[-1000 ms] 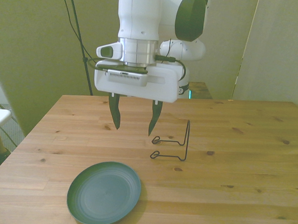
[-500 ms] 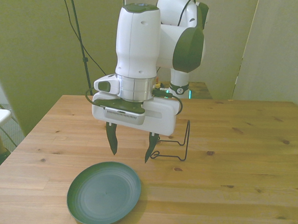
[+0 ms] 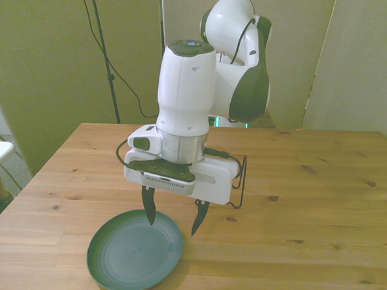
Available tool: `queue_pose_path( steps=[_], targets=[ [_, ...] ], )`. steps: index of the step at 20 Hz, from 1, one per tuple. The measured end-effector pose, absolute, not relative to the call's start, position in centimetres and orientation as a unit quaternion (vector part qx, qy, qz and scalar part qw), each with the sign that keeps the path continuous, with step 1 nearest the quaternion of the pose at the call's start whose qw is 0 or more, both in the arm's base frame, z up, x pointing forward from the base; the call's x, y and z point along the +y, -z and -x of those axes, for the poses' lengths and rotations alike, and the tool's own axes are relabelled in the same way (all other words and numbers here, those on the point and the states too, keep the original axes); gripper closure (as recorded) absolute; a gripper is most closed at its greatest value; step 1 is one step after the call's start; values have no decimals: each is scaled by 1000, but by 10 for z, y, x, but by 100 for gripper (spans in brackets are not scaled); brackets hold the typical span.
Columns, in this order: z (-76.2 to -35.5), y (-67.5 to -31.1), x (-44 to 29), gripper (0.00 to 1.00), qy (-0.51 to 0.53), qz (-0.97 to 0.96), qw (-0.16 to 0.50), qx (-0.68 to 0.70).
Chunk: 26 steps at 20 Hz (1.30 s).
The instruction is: Load the plate
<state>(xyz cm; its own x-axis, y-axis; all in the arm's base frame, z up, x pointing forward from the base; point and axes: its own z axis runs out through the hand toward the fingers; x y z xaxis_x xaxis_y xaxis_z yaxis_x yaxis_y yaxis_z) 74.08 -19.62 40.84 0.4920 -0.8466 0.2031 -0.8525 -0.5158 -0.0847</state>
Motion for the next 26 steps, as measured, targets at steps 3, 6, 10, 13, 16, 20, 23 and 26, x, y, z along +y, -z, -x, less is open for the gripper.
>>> queue_pose_path(
  steps=[3,6,10,13,16,20,23,26],
  targets=[
    [-744,-401,-189,0,-107,-866,14,-488],
    [-746,-393,-187,0,-107,-868,16,-485],
    [-749,-384,-183,0,-112,-869,29,-481],
    [-752,-380,-176,0,-115,-869,32,-480],
    [-754,-378,-171,0,-118,-870,34,-477],
    [-755,-374,-170,0,-118,-869,40,-478],
    [-755,-369,-172,0,-116,-869,42,-479],
    [-755,-366,-173,0,-117,-869,44,-479]
  ],
)
